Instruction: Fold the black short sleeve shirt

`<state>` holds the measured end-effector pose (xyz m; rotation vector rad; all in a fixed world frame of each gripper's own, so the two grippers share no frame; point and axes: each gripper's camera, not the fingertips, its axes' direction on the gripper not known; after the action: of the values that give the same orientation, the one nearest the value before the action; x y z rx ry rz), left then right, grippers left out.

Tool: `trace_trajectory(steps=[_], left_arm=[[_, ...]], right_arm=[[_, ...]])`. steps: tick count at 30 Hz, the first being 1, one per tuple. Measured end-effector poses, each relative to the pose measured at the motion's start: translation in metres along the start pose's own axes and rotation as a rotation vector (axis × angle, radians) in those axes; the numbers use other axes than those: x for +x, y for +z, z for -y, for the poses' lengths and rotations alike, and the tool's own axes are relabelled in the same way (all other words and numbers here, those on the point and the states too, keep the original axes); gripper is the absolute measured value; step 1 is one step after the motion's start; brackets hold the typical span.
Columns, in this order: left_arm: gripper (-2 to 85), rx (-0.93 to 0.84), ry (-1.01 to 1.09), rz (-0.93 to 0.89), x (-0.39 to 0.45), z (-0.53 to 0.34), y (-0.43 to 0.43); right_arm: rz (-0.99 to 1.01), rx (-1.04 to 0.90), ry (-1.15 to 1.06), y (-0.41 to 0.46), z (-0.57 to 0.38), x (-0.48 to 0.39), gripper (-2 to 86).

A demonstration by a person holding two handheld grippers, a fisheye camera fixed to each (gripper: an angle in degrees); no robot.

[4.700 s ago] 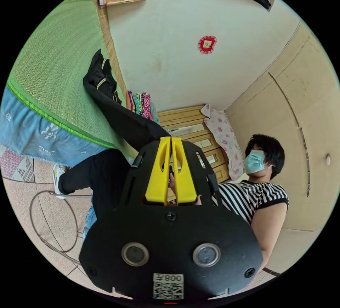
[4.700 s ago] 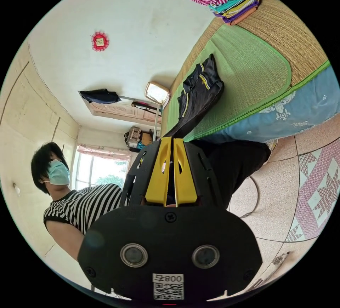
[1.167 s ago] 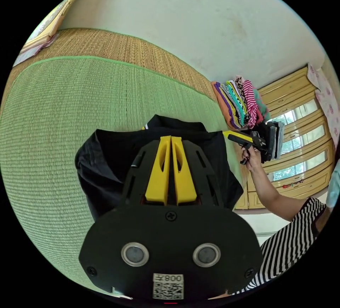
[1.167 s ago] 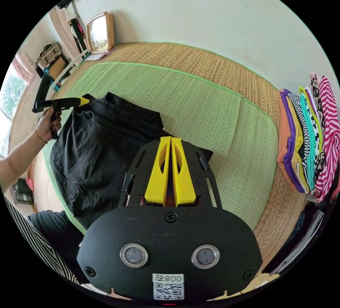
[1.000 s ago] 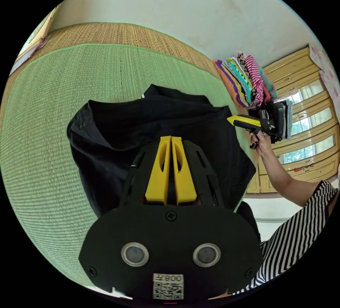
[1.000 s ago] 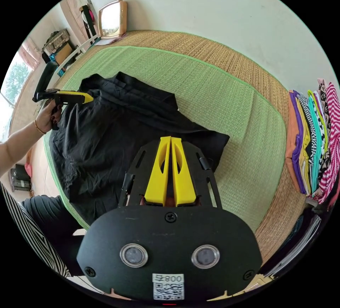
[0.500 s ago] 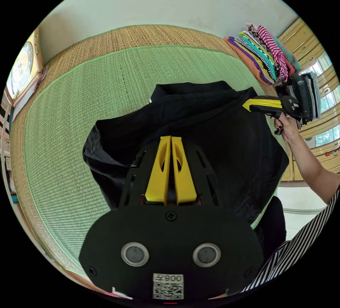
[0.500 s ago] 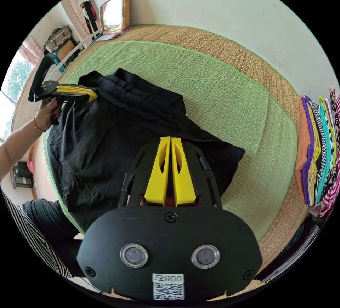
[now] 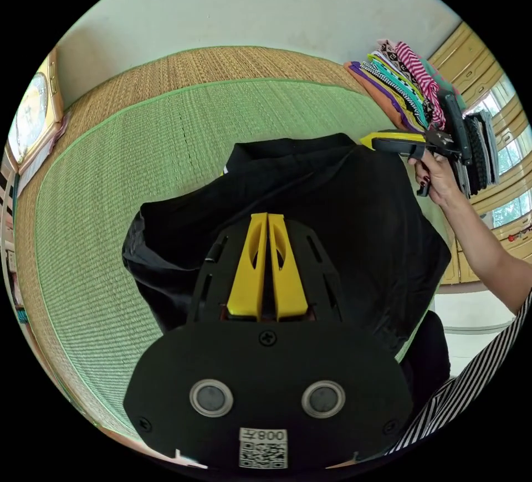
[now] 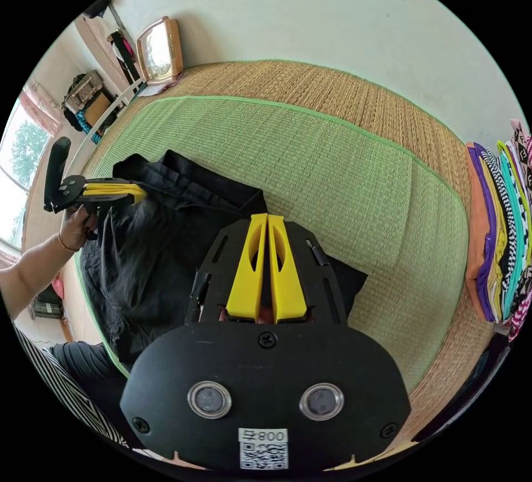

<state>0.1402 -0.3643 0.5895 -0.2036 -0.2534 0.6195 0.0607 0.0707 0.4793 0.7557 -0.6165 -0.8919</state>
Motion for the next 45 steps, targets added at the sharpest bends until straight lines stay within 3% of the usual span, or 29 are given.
trace_trajectory(steps=[8,17,28,32,37,41,45], left_arm=[[0.0,0.047,-0.035,0.029,-0.024,0.019,-0.01],[0.0,0.038,0.025,-0.056,-0.018,-0.029,-0.016],[0.0,0.045,-0.137,0.015,-0.085,-0.007,0.001],[0.0,0.109,-0.15,-0.028,-0.096,-0.029,-0.017],[0.0,0.113,-0.227,0.064,-0.129,-0.062,-0.021],[0.1,0.074,-0.335,0.038,-0.17,-0.062,-0.003],[0.6,0.134,-0.389,-0.091,-0.19,-0.075,-0.016]], right_arm=[[0.155,0.002,-0.101,-0.026,-0.024,-0.032,-0.4],[0.179,-0.049,-0.197,-0.011,0.016,-0.087,-0.4],[0.267,0.037,-0.011,-0.074,0.043,-0.026,-0.2],[0.247,0.086,-0.01,-0.123,0.015,-0.006,-0.1],[0.177,0.134,0.13,-0.17,-0.028,0.05,0.0],[0.194,0.048,0.26,-0.171,-0.032,0.098,0.1],[0.266,0.121,0.322,-0.222,-0.045,0.13,0.6]])
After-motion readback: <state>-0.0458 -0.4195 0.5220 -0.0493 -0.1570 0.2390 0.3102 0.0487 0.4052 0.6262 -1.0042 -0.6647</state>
